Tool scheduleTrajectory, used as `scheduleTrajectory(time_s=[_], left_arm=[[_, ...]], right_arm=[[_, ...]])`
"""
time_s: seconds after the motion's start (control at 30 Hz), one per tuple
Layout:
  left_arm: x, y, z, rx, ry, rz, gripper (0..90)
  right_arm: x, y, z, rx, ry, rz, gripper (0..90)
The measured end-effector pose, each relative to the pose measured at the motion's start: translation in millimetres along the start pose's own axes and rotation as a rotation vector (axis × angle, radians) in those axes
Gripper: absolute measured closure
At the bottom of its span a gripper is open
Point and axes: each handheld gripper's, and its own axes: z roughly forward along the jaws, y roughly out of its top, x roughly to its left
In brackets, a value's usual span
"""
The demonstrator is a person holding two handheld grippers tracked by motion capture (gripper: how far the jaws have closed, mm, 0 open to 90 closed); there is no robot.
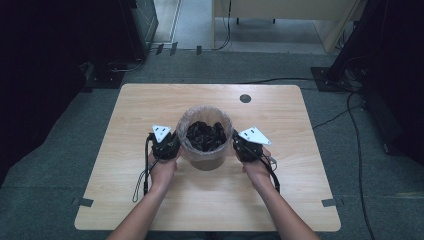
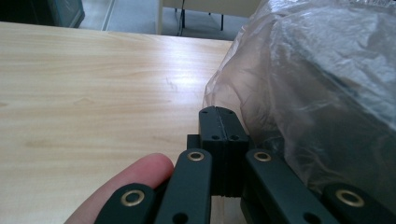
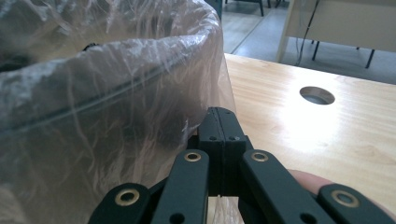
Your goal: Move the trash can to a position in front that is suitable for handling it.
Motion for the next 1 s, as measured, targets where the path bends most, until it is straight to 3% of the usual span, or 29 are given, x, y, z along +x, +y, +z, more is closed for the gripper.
scheduleTrajectory(time_s=[0.13,0.3,0.43,0.5,0.6,0.7,0.77,0.9,1.0], left_arm=[[-1.8,-11.4,-18.1,-0.017,-0.01,-0.03,90.0],[-11.8,-25.6,-38.9,-0.043,0.002,-0.003,90.0],[-14.3,-33.0,-49.5,-0.064,-0.005,0.011,90.0],[-9.3,-34.3,-54.7,-0.078,-0.002,-0.003,79.3],[1.0,-35.8,-63.7,-0.092,0.001,-0.029,53.1],[9.7,-39.8,-71.7,-0.08,-0.009,-0.024,39.3],[16.0,-45.2,-76.2,-0.068,-0.007,-0.019,36.1],[29.7,-66.0,-80.5,-0.016,0.008,-0.056,34.4],[38.2,-78.5,-77.7,0.045,0.024,-0.053,33.8]], right_arm=[[9.9,-8.2,-21.2,-0.024,0.019,-0.029,90.0],[18.3,-18.1,-42.6,-0.037,0.018,-0.015,90.0],[22.5,-25.7,-56.2,-0.057,0.01,-0.07,90.0],[20.3,-28.6,-61.3,-0.057,0.037,-0.08,89.3],[14.0,-31.9,-69.4,-0.071,0.016,-0.058,70.1],[4.9,-34.8,-77.6,-0.078,-0.012,-0.011,55.2],[-1.0,-38.8,-80.7,-0.067,-0.035,0.006,46.7],[-14.0,-55.4,-82.8,-0.01,-0.068,0.068,40.1],[-19.4,-71.9,-80.6,0.073,-0.103,0.098,37.4]])
